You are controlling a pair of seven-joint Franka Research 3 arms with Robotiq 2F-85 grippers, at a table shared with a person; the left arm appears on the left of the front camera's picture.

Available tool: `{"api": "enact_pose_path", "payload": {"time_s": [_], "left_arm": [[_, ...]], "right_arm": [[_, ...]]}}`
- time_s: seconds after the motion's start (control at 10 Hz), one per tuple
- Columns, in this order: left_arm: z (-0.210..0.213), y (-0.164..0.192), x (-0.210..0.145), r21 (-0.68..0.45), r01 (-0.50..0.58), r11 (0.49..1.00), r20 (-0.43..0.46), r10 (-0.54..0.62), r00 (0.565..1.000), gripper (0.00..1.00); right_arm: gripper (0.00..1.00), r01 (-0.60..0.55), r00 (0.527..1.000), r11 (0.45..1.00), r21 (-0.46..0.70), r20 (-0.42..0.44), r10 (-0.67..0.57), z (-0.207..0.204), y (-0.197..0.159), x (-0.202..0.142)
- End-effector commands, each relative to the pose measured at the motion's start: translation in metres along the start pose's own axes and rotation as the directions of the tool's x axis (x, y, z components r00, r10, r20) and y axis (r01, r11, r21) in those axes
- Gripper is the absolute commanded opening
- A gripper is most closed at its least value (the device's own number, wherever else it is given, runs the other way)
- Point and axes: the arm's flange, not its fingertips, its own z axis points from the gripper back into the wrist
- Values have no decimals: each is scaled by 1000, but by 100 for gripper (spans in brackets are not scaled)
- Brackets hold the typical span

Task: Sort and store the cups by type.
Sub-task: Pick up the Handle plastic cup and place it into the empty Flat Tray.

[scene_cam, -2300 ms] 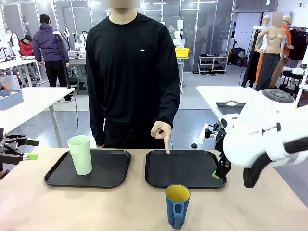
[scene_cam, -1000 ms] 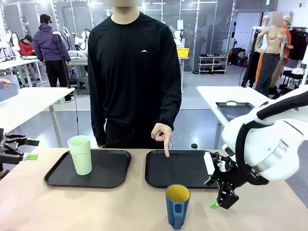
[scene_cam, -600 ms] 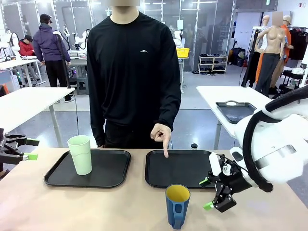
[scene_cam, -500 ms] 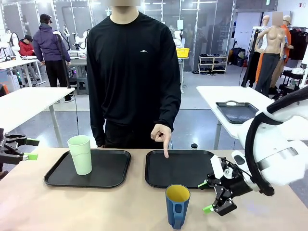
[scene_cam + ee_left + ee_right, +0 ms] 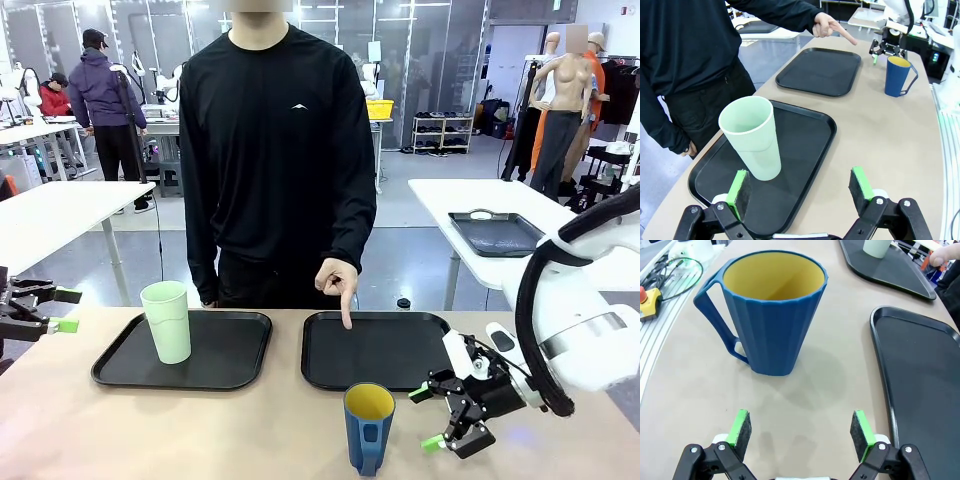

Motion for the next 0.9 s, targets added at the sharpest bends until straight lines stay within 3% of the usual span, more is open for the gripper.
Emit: {"api": "enact_pose_path", "payload": {"time_s": [0.0,0.5,0.8], "left_arm": [[-1,1,1,7,11,1000,8,-11,1000,100],[-1,1,1,7,11,1000,8,-11,1000,100],[-1,1,1,7,11,1000,8,-11,1000,100]], "right_arm": [[100,2,1000,1000,-12,-20,-2,0,-1,3],[100,-55,990,987,151,136,35,-32,2,12],[100,-78,975,980,182,217,37,-46,4,13]]}}
